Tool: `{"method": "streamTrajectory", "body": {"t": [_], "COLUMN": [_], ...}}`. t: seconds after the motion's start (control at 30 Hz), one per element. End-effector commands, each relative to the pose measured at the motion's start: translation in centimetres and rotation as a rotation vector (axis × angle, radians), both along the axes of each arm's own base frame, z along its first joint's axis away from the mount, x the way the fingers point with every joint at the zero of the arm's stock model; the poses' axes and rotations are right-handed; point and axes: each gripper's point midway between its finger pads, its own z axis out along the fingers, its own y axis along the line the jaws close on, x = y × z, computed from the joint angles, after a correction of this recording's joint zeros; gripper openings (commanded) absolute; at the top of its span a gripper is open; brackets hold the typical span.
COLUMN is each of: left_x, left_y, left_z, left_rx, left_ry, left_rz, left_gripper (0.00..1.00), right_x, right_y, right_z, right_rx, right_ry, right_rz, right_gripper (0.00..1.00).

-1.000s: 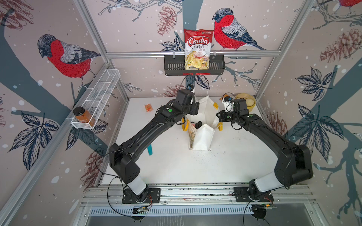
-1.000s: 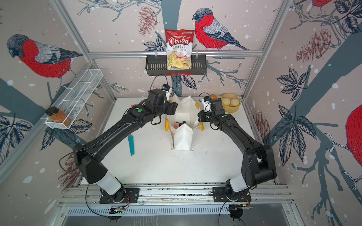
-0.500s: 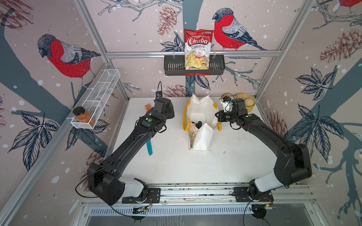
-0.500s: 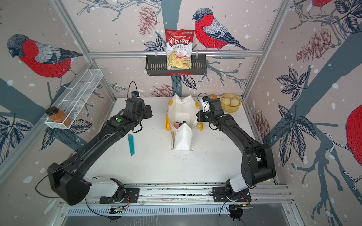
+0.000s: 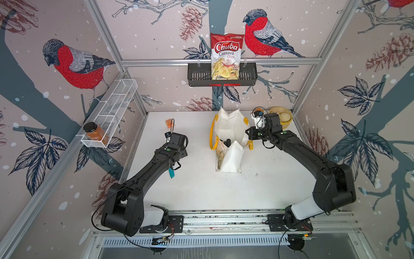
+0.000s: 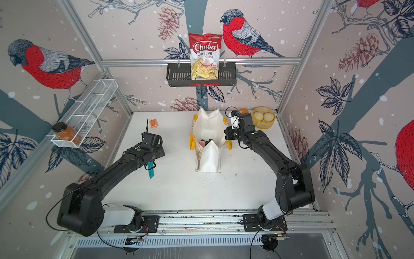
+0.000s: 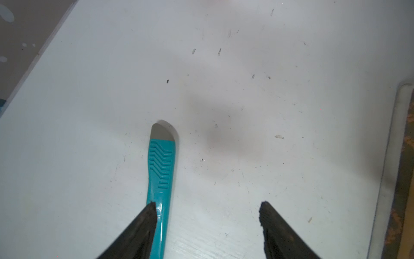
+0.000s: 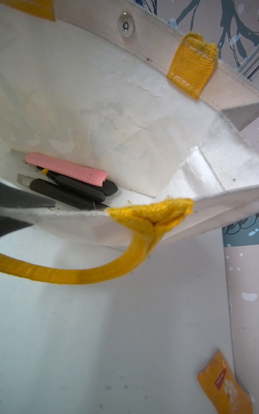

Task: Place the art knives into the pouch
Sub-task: Pick up the utility knife at the center of the board.

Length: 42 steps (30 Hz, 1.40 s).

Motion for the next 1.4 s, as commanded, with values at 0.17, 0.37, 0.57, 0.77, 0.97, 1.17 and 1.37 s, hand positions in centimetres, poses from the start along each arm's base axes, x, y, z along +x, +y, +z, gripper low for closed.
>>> {"method": "streamTrajectory", "body": {"t": [0.17,0.37,0.57,0.77,0.97,1.17,1.37], "left_x": [-0.7,-1.2,-1.8,-2.0,-2.7,-2.5,-2.5], "left_y": [1.1,2.3,3.6,3.6,3.4,2.6,2.1], "left_z": [-4.2,-5.9,-7.1,-8.2,-9.9,-10.8,-11.2], "left_rx": [-0.165,-0.144,-0.095,-0.107,-0.109,-0.128,-0.072], "left_ry": [0.044,0.086,0.124,0.155,0.200,0.248,0.279], "left_rz": [0.064,0.082,0.107,0.103,0.088,0.040,0.008], "left_gripper": [0.71,0.72,0.71,0.70,0.63,0.41,0.35], "right_x": [0.1,0.1,0.2,0.3,0.3,0.2,0.2], "right_y": [0.2,0.0,-0.2,-0.1,-0.4,-0.4,-0.4], "right_z": [-0.2,-0.3,-0.4,-0.6,-0.5,-0.5,-0.4], "right_rx": [-0.004,-0.001,0.001,0.003,0.002,0.002,0.006], "right_ry": [-0.016,-0.013,-0.011,-0.005,-0.011,-0.011,-0.013], "right_rz": [0.016,0.015,0.013,0.015,0.009,0.007,0.007], "right_gripper": [0.00,0.00,0.00,0.00,0.00,0.00,0.00]}}
